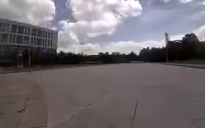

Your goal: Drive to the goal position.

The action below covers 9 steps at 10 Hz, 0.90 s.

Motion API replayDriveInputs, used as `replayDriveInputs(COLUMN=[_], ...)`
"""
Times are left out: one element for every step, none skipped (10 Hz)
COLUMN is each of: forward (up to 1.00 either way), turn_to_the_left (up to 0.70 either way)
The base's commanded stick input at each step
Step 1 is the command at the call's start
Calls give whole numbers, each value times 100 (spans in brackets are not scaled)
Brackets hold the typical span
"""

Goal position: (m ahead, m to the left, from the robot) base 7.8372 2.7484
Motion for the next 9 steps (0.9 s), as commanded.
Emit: replayDriveInputs(forward=[70, 70, 70, 70, 70, 70, 70, 70, 70], turn_to_the_left=[0, 0, 0, 0, 0, 0, 0, 0, 0])
